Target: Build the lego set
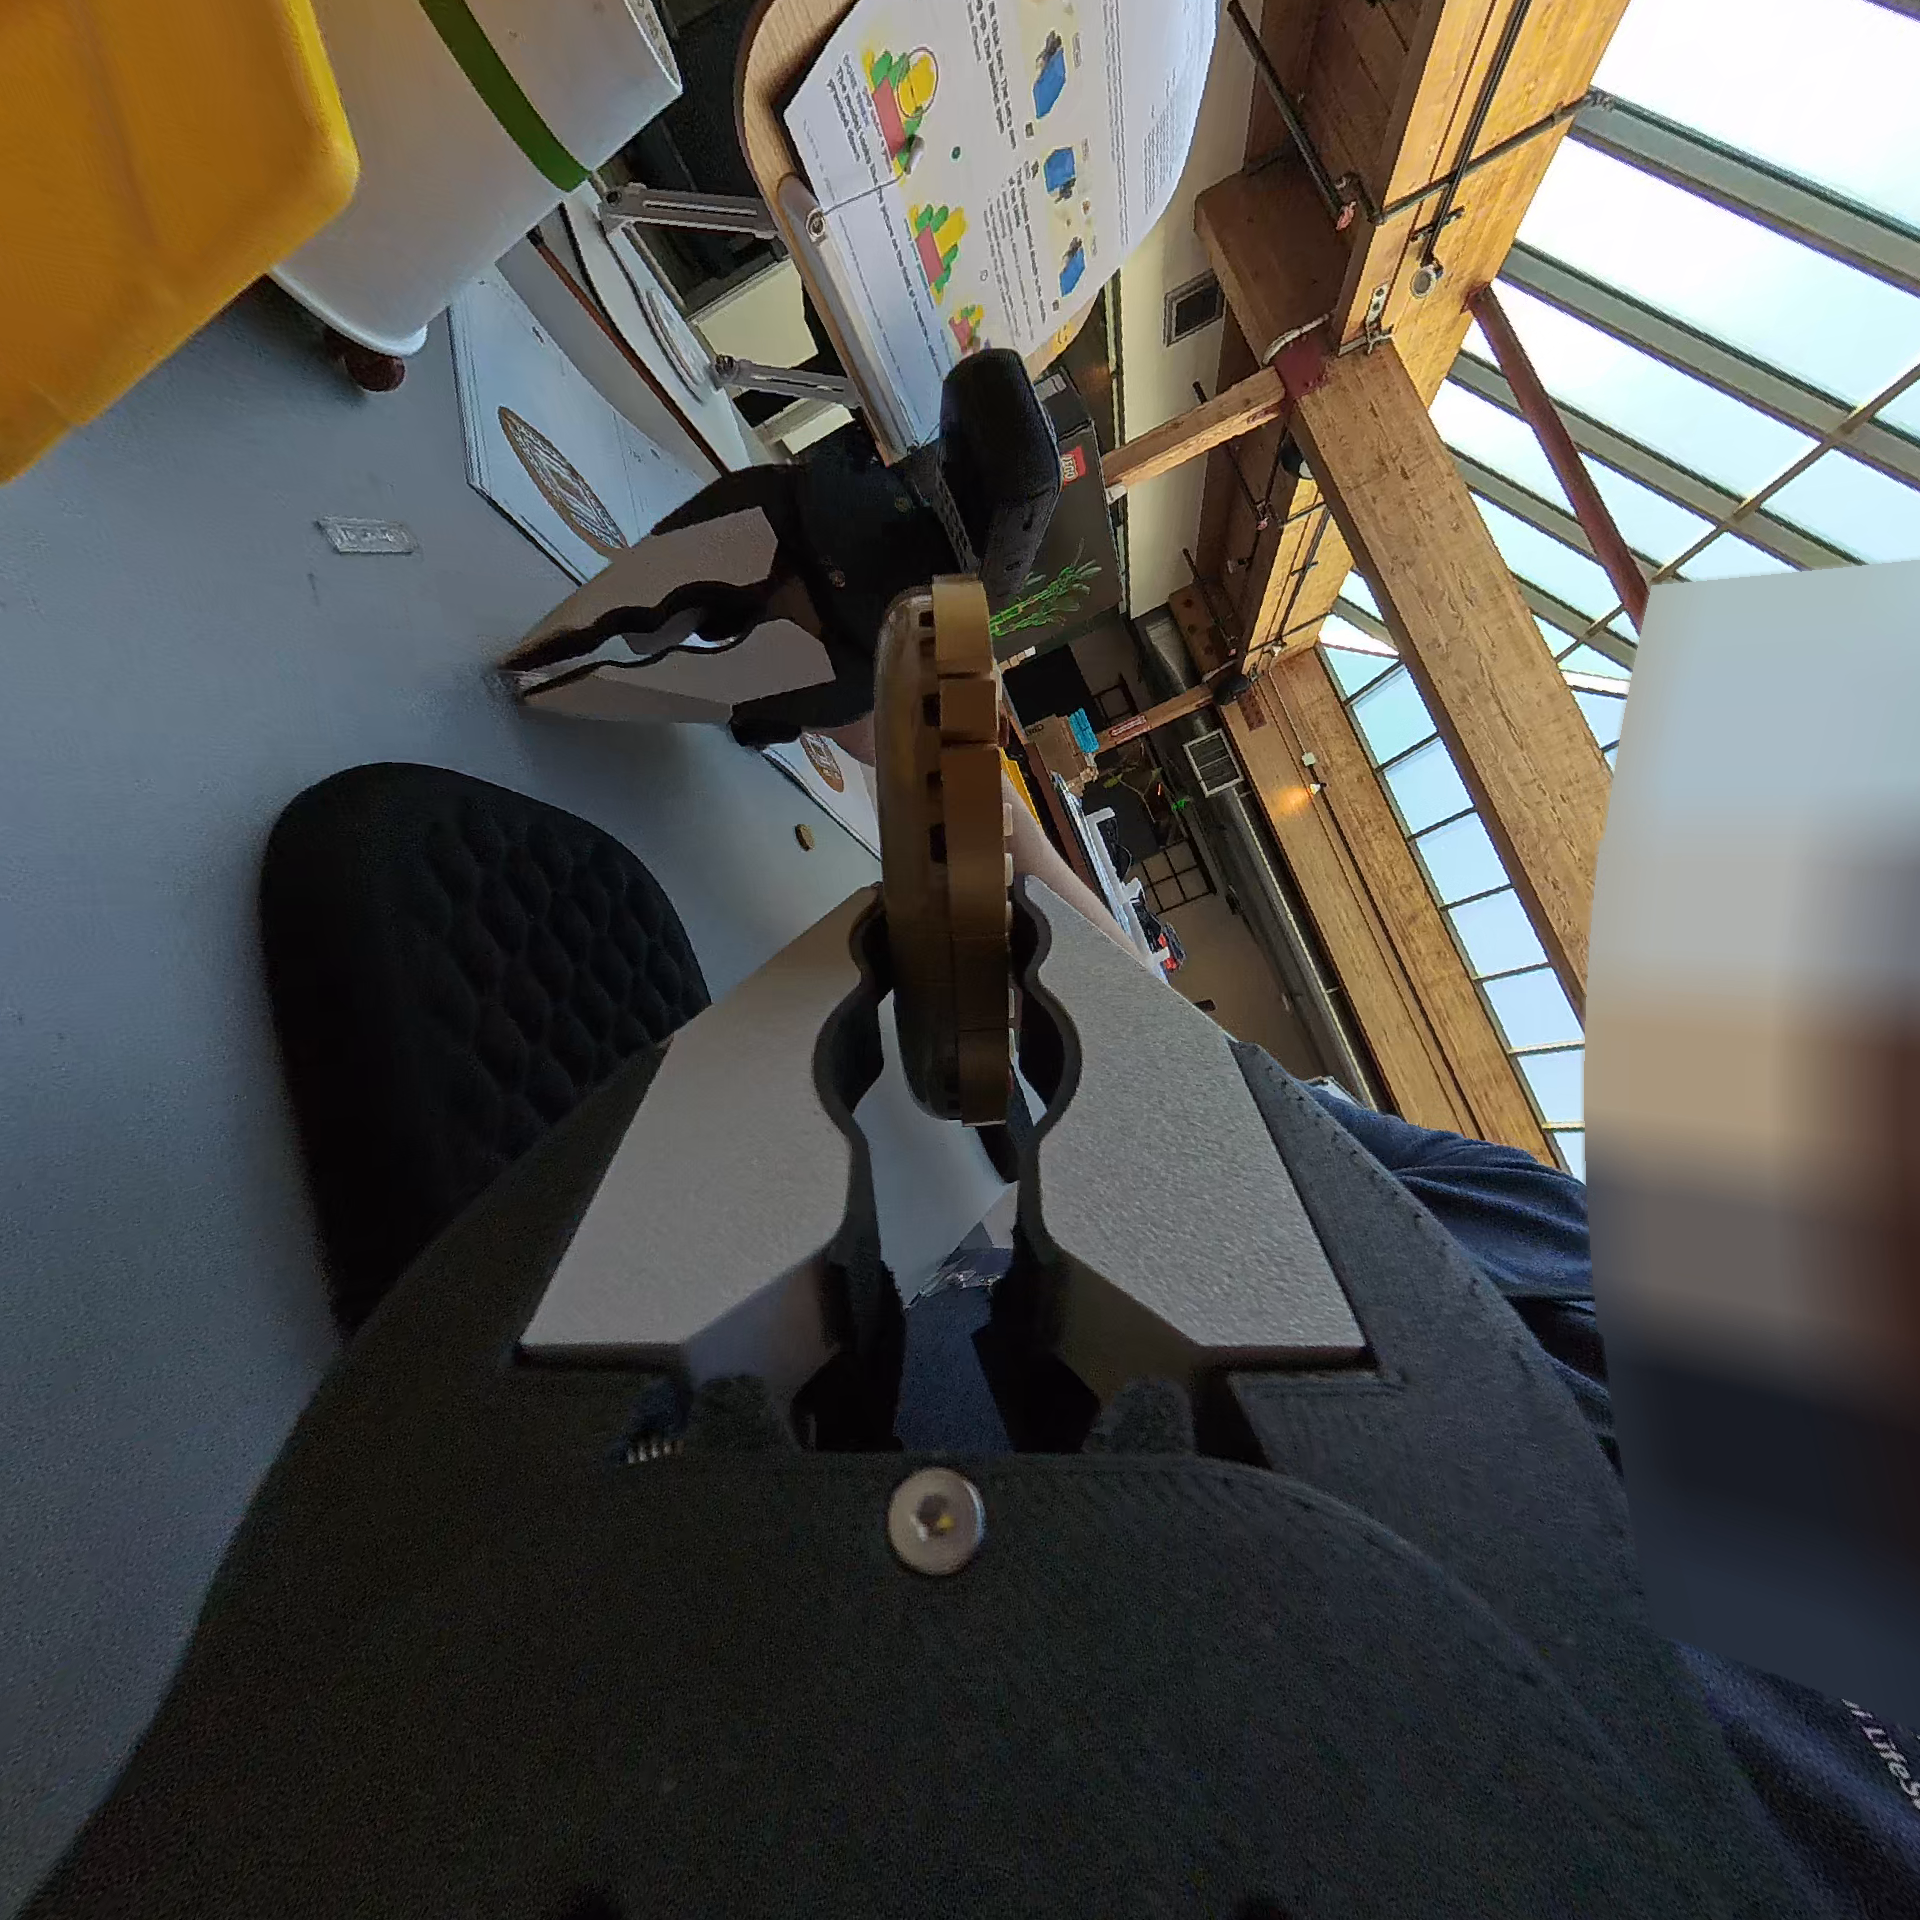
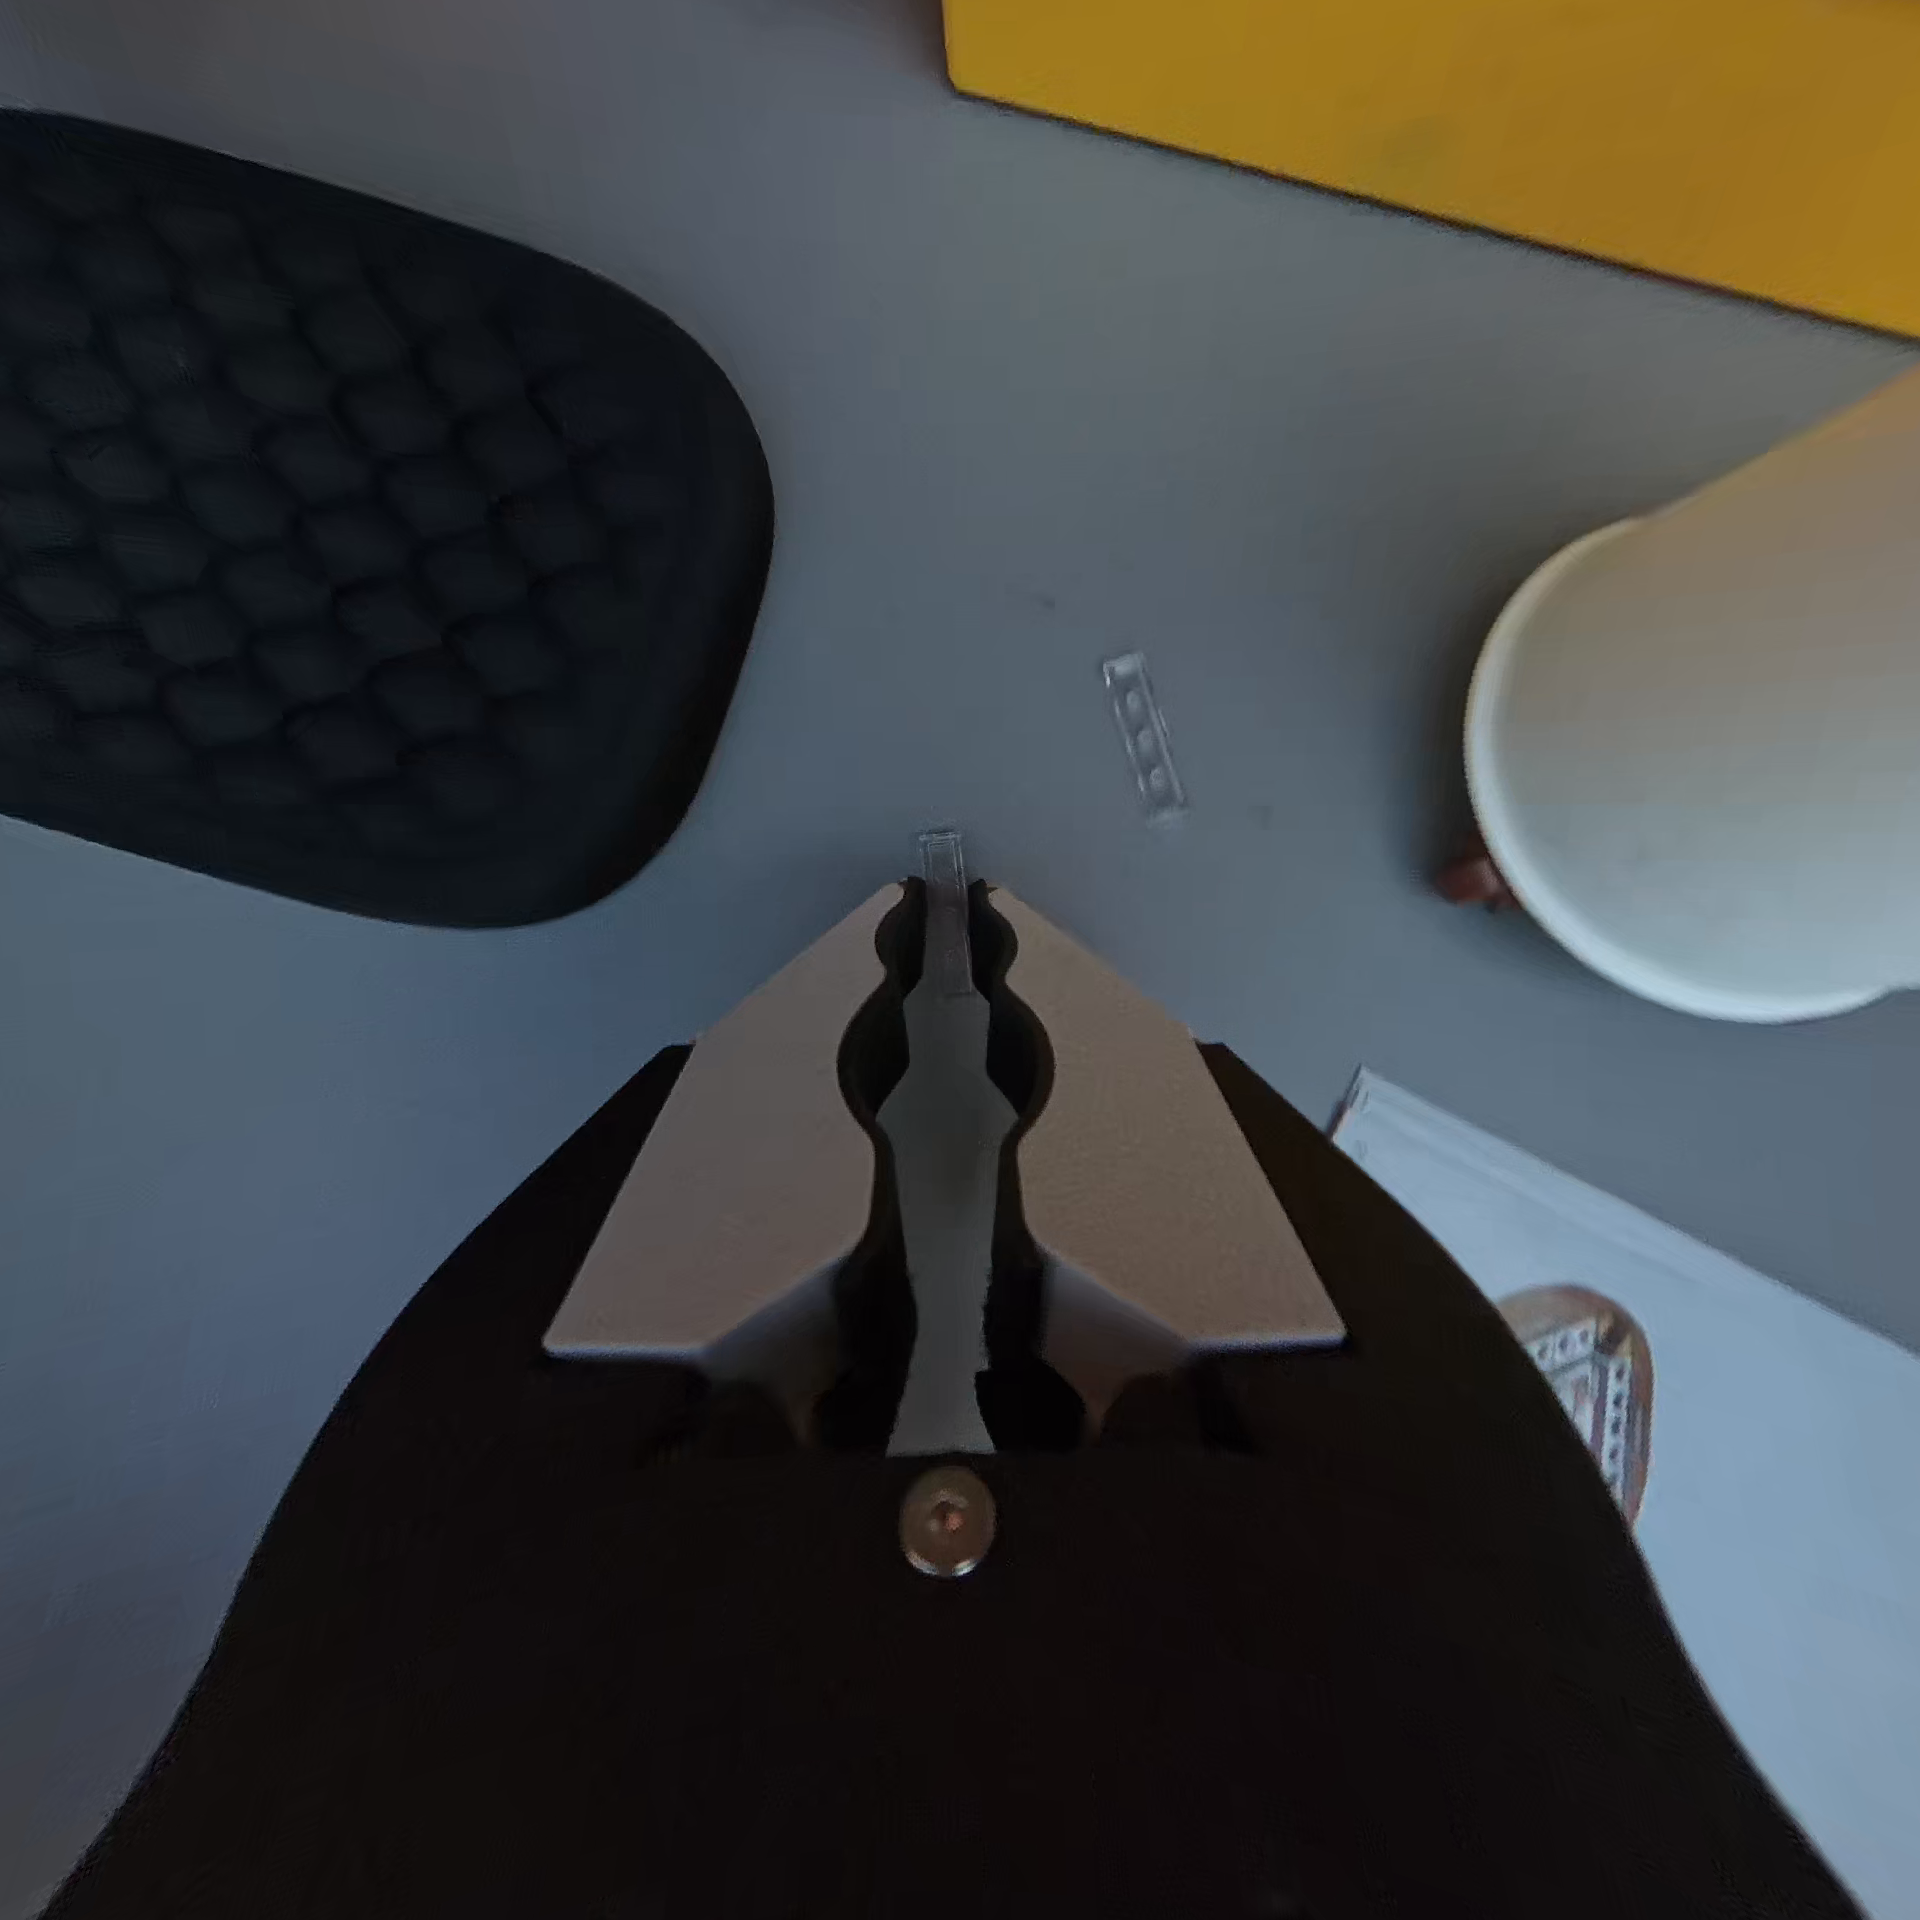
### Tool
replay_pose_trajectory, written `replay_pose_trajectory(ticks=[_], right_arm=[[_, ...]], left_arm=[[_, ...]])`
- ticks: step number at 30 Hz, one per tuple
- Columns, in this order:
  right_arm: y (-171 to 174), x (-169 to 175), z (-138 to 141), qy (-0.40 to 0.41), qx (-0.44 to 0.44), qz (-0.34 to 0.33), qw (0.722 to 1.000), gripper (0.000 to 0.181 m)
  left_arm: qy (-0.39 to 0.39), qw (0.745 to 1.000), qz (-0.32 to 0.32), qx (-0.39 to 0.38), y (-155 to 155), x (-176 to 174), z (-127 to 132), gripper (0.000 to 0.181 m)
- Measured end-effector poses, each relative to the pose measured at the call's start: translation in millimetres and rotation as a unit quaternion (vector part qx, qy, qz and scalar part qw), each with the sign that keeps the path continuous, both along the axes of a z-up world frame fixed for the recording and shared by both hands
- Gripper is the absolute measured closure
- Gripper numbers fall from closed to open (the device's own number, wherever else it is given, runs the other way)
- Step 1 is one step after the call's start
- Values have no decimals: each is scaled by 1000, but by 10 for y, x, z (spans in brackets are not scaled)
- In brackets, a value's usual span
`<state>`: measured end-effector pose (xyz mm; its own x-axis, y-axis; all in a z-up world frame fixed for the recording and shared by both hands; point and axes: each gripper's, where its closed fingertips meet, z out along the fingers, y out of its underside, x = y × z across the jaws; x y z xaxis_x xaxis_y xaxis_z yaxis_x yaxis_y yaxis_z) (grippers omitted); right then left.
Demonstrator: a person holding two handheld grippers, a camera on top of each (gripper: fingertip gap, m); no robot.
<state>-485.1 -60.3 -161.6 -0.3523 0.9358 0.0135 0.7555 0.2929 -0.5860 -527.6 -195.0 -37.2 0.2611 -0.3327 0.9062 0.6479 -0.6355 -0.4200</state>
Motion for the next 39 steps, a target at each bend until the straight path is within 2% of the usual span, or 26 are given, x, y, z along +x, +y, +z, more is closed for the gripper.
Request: replay_pose_trajectory(ticks=[5,8,11,16,21,24,26,32,35,39], right_arm=[[34,668,17,-4,32,-86,996,175],[-71,1084,63,16,10,-136,990,175],[-219,1413,91,26,-14,-159,987,175],[-407,1636,95,40,-25,-156,987,174],[-451,1646,43,62,-52,-154,985,174],[-461,1641,179,110,-73,-154,979,157],[-447,1636,365,161,-88,-153,971,142],[-318,1636,1160,376,-129,-162,903,88],[-292,1674,1195,407,-32,-145,901,66],[-259,1615,1017,375,61,-142,914,62]], left_arm=[[-3,1000,-19,-15,5,97,-100,162],[-8,999,-37,-26,70,207,-172,162],[-8,998,-58,-31,175,360,-200,162],[3,995,-96,-34,375,684,-189,162],[24,992,-118,-33,557,980,-174,162],[46,990,-131,-33,652,1137,-205,162],[53,988,-139,-29,724,1238,-225,162],[66,983,-170,-8,994,1555,-308,162],[60,979,-197,-2,1112,1714,-347,162],[59,973,-221,2,1248,1851,-403,162]])
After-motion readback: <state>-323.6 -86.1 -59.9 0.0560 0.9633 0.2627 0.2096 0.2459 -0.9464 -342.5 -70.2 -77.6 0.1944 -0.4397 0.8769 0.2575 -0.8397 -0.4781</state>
